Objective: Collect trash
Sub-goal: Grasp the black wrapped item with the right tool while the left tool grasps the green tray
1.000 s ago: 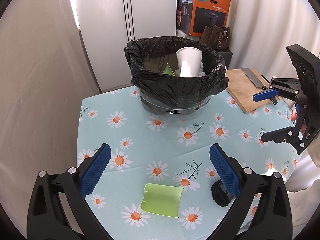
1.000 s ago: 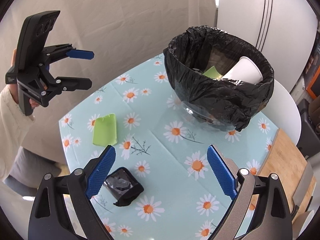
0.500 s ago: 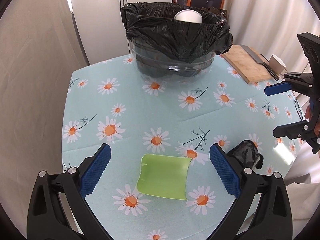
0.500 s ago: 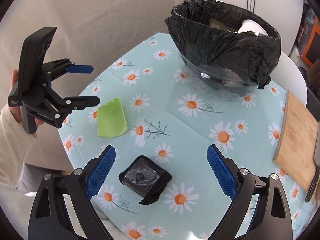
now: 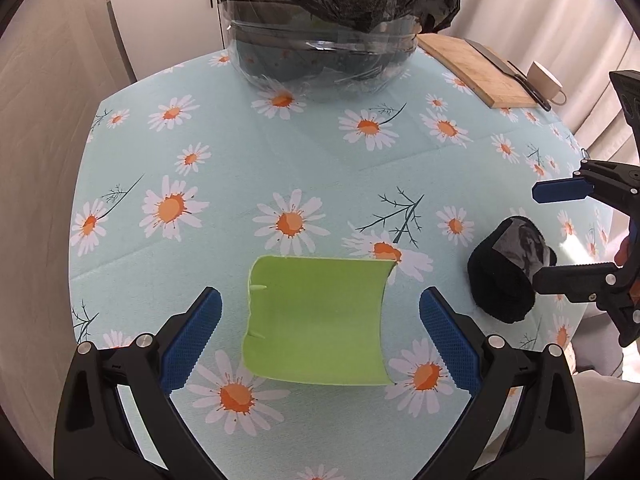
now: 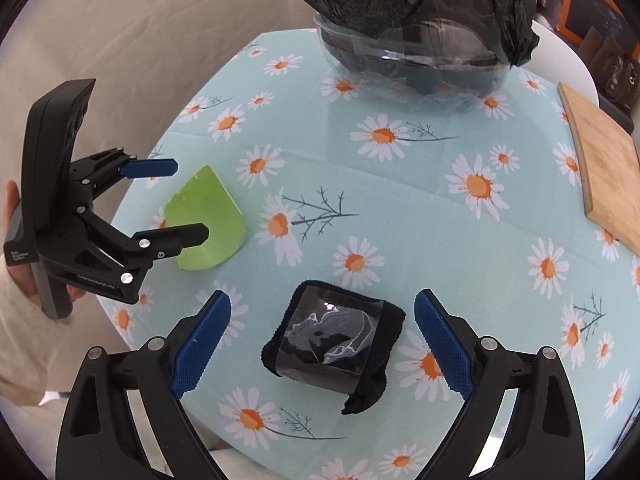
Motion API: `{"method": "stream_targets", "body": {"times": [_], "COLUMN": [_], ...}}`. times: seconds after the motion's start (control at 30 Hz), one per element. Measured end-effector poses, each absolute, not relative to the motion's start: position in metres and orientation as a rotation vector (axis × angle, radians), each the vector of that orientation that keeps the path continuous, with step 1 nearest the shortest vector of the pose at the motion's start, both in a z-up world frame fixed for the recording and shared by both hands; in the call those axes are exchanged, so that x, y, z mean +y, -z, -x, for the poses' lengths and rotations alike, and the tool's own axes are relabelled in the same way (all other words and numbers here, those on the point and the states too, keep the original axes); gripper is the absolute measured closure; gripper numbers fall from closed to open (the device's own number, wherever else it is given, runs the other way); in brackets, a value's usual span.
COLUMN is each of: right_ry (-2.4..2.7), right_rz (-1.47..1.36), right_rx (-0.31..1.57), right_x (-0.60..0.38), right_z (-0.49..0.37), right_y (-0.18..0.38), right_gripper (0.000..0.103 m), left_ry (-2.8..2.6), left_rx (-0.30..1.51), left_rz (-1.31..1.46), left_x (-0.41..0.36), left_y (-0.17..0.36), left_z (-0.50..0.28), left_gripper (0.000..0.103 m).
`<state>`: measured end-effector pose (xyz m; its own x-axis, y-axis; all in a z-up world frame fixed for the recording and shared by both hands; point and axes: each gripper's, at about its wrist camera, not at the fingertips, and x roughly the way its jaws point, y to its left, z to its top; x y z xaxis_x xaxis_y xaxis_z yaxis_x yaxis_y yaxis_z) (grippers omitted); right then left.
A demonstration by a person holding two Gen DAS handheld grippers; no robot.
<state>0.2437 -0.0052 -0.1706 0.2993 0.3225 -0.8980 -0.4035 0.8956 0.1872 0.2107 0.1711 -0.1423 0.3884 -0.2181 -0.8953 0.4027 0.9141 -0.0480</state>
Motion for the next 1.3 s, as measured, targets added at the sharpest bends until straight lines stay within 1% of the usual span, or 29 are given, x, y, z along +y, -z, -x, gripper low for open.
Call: {"method": "stream_targets", "body": {"times": [0.43, 0.5, 0.53, 0.6, 0.67, 0.77, 1.1, 1.2, 1.3], "right_ry": [-0.291, -0.252, -0.237, -0.213, -0.18, -0.101, -0.084, -0.077, -0.069], "right_rz": [0.007, -0.004, -0.014, -0.013, 0.008, 0.066, 0.039, 0.032, 0.026], "right_rx": [1.252, 1.266, 1.273, 1.26, 1.26, 1.28, 1.26, 1.227, 1.211], "right_x": [-0.005, -0.003, -0.003, 0.0, 0.006, 0.014, 0.008, 0.009, 0.006], "right_z": [-0.244, -0.246, -0.246, -0.245, -0.245, -0.244, -0.237, -0.233, -0.227], "right_y": [0.217, 0.225, 0.229, 0.23, 0.231, 0.235, 0.235, 0.236, 0.233], "right_gripper": [0.014, 0.014, 0.012, 0.011, 0.008, 0.007, 0.006, 0.006, 0.009], "left_ry": [0.419, 0.414, 0.407, 0.399, 0.39, 0.38, 0.356, 0.355, 0.359], "left_rx": [1.197, 1.189, 1.185, 1.168, 1.178, 1.182, 1.148, 1.152, 1.149], "left_rz": [-0.216, -0.229, -0.249, -0.298, -0.278, -0.278, -0.26, -0.258, -0.258], "left_x": [0.163, 0.161, 0.159, 0.153, 0.154, 0.153, 0.154, 0.154, 0.154], "left_y": [0.179, 0.182, 0.183, 0.185, 0.186, 0.186, 0.187, 0.186, 0.186], "left_z": [-0.221, -0.22, -0.219, -0.216, -0.219, -0.219, -0.212, -0.213, -0.212], "left_gripper": [0.006, 0.006, 0.006, 0.004, 0.005, 0.004, 0.004, 0.004, 0.006]}}
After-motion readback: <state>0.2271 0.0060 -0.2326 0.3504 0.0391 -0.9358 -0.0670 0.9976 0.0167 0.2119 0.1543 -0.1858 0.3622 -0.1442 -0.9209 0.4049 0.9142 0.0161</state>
